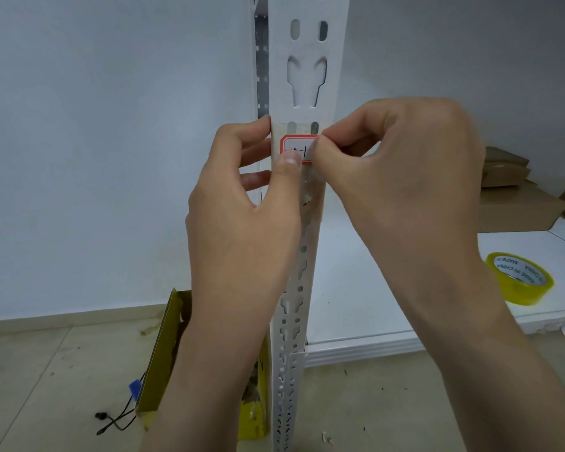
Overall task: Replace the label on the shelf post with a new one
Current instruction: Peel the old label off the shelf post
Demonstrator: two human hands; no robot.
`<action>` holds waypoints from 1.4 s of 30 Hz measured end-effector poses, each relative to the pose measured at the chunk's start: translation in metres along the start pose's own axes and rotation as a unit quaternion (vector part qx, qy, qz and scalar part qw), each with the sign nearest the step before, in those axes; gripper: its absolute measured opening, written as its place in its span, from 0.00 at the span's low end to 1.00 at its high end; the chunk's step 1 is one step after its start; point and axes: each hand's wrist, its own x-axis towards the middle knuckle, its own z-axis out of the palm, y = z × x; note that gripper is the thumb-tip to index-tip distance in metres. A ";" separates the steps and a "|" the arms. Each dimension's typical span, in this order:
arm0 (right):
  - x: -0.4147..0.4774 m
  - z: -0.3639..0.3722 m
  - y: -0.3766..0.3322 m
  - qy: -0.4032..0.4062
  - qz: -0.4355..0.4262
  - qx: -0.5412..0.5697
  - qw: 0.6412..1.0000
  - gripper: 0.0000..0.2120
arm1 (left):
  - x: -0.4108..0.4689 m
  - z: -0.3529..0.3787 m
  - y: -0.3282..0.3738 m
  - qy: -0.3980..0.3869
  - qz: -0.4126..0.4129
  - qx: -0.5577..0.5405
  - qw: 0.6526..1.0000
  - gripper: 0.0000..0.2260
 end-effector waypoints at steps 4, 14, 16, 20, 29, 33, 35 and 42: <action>0.002 0.000 -0.004 -0.001 0.016 -0.006 1.000 0.04 | -0.001 -0.001 0.000 -0.009 -0.002 -0.007 1.000 0.10; 0.003 0.002 -0.006 0.007 0.027 -0.001 1.000 0.05 | -0.003 -0.004 0.002 -0.030 -0.007 -0.008 1.000 0.13; 0.002 0.004 -0.007 0.009 0.028 -0.003 1.000 0.05 | -0.003 -0.005 0.003 -0.034 -0.006 -0.011 0.999 0.14; 0.000 0.005 -0.008 0.014 0.024 -0.004 1.000 0.05 | -0.004 -0.007 0.002 -0.042 -0.005 -0.011 0.999 0.15; -0.008 -0.001 -0.002 0.014 -0.004 0.014 1.000 0.05 | -0.004 -0.008 0.005 -0.045 -0.008 -0.012 0.999 0.14; -0.011 -0.004 0.005 0.043 -0.017 0.008 0.999 0.05 | -0.004 -0.008 0.005 -0.047 -0.008 -0.007 0.999 0.15; -0.011 -0.003 0.005 0.046 -0.026 0.002 0.999 0.06 | -0.004 -0.008 0.006 -0.047 -0.012 -0.007 0.999 0.15; -0.009 -0.004 0.001 0.045 -0.042 -0.029 0.998 0.08 | -0.004 -0.007 0.007 -0.044 -0.018 -0.013 0.999 0.14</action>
